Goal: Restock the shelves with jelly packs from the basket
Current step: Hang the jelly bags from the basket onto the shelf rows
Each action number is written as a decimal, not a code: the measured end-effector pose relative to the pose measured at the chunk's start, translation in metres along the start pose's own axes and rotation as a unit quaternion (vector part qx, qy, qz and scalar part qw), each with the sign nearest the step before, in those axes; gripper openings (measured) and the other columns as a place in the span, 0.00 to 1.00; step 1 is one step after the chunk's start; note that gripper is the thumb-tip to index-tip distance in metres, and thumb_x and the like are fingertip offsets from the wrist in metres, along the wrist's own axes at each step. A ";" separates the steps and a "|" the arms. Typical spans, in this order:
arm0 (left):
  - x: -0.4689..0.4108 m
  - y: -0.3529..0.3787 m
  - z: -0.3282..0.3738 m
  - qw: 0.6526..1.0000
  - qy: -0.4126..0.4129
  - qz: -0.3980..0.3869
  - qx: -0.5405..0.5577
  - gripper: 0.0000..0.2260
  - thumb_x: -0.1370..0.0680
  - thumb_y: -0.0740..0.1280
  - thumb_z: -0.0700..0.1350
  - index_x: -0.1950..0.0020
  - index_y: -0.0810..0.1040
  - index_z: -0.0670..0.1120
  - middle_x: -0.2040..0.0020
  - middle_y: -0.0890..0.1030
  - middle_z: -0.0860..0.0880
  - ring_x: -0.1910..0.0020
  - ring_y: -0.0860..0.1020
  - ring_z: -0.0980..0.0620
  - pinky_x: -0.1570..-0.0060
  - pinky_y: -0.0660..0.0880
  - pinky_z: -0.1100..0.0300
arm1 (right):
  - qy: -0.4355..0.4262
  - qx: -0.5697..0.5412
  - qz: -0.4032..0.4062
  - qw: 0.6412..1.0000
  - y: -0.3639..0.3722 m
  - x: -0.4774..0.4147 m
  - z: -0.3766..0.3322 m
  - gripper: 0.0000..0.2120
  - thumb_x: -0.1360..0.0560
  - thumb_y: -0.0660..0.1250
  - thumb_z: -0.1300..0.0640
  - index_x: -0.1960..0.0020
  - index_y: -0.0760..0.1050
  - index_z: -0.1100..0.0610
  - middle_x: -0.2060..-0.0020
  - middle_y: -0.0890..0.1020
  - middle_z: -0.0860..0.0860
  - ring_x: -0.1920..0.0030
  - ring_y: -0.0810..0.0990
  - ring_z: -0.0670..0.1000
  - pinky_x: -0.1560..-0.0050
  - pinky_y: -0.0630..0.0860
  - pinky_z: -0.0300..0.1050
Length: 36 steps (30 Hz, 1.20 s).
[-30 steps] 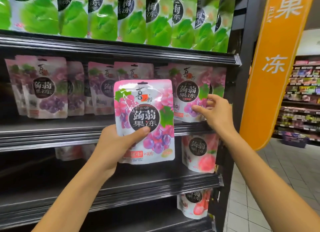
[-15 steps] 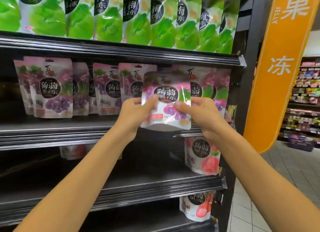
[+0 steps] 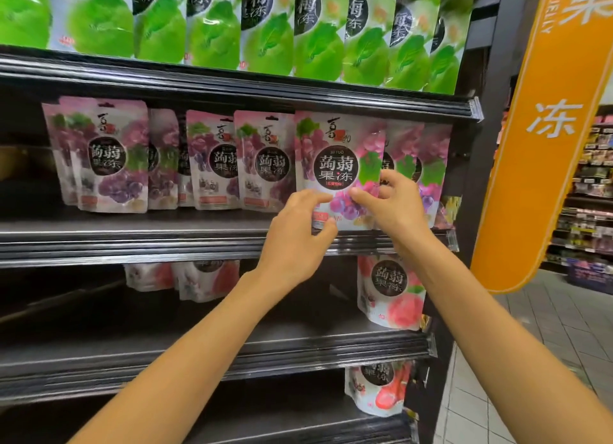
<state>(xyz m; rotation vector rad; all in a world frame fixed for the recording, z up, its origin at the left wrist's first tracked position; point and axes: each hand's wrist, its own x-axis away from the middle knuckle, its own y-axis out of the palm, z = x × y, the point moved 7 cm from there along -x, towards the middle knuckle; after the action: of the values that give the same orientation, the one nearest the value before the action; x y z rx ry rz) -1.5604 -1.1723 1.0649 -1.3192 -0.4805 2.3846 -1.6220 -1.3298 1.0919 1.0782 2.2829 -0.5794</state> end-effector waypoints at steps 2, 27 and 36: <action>0.001 0.001 0.002 1.000 0.005 0.005 -0.004 0.16 0.22 0.66 0.45 0.34 0.75 0.52 0.36 0.72 0.55 0.44 0.77 0.54 0.40 0.72 0.58 | -0.017 0.040 0.038 0.998 -0.008 0.003 -0.001 0.16 0.29 0.77 0.57 0.45 0.74 0.54 0.59 0.83 0.45 0.61 0.83 0.44 0.62 0.77 0.34; 0.256 -0.014 -0.164 0.916 -0.349 0.007 0.198 0.11 0.22 0.63 0.36 0.55 0.81 0.50 0.55 0.83 0.54 0.58 0.82 0.61 0.57 0.79 0.65 | 0.115 -0.010 -0.150 0.982 0.097 0.257 0.130 0.10 0.25 0.64 0.66 0.52 0.79 0.53 0.64 0.77 0.42 0.67 0.73 0.40 0.68 0.67 0.29; 0.591 -0.020 -0.331 0.768 -0.626 -0.066 0.120 0.08 0.20 0.64 0.35 0.52 0.82 0.44 0.54 0.83 0.48 0.55 0.81 0.50 0.52 0.79 0.59 | 0.472 0.057 -0.269 0.838 0.196 0.560 0.288 0.07 0.24 0.66 0.72 0.54 0.79 0.62 0.59 0.82 0.53 0.58 0.79 0.49 0.54 0.76 0.42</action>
<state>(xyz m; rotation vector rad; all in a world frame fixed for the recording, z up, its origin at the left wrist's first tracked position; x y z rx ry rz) -1.5642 -0.8361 0.4770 0.5861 -0.5095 2.7354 -1.6801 -1.0683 0.4891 0.8473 3.5267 -0.4257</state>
